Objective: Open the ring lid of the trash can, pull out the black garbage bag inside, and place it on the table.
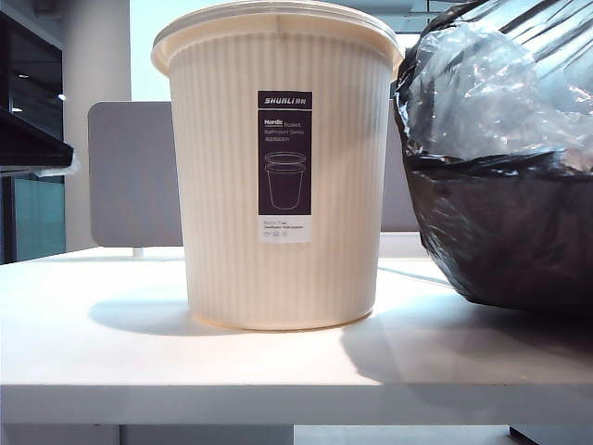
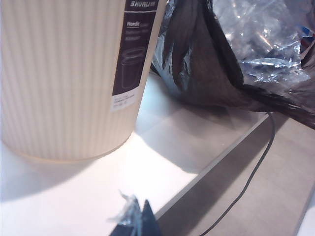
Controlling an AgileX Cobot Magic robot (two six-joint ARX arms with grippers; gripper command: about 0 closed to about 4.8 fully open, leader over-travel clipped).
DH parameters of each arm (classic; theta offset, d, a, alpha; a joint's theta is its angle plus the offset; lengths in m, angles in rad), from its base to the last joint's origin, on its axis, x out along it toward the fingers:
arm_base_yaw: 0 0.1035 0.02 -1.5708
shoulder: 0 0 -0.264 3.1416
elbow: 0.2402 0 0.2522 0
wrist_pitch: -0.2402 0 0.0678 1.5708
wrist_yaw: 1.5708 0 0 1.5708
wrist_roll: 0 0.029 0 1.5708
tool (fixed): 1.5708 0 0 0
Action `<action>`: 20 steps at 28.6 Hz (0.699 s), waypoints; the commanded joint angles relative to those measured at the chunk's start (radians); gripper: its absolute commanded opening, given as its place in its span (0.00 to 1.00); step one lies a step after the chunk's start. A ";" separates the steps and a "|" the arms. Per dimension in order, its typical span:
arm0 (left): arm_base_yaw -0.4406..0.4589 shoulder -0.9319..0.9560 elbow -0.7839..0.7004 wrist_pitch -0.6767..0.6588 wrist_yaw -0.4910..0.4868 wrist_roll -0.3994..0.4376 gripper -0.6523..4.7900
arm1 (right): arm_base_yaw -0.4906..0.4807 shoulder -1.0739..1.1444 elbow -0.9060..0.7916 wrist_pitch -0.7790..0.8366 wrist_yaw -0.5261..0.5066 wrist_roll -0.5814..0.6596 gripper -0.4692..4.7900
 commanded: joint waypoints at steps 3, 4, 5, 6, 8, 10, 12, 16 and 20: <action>-0.001 0.002 0.003 0.002 0.009 -0.006 0.12 | 0.001 0.001 0.023 -0.142 0.003 -0.003 0.14; -0.001 0.002 0.003 0.002 0.010 -0.006 0.12 | 0.001 0.001 0.023 -0.153 0.002 -0.003 0.10; -0.001 0.002 0.003 0.002 0.015 -0.006 0.12 | 0.001 0.001 0.023 -0.160 -0.001 -0.002 0.10; -0.001 0.002 0.003 0.003 0.016 -0.007 0.12 | 0.001 0.001 0.023 -0.164 -0.001 0.002 0.10; -0.001 0.002 0.003 0.003 0.016 -0.007 0.12 | 0.002 0.001 0.023 -0.169 0.000 0.016 0.09; -0.001 0.002 0.003 0.003 0.016 -0.007 0.11 | 0.002 0.001 0.023 -0.169 0.000 0.025 0.09; -0.001 0.002 0.003 0.003 0.016 -0.012 0.11 | 0.002 0.001 0.023 -0.170 0.000 0.026 0.09; -0.001 0.002 0.003 0.003 0.020 -0.032 0.11 | 0.002 0.001 0.020 -0.188 0.034 0.026 0.09; -0.001 0.002 0.003 0.009 0.031 -0.052 0.11 | 0.002 0.001 0.005 -0.207 0.108 0.025 0.09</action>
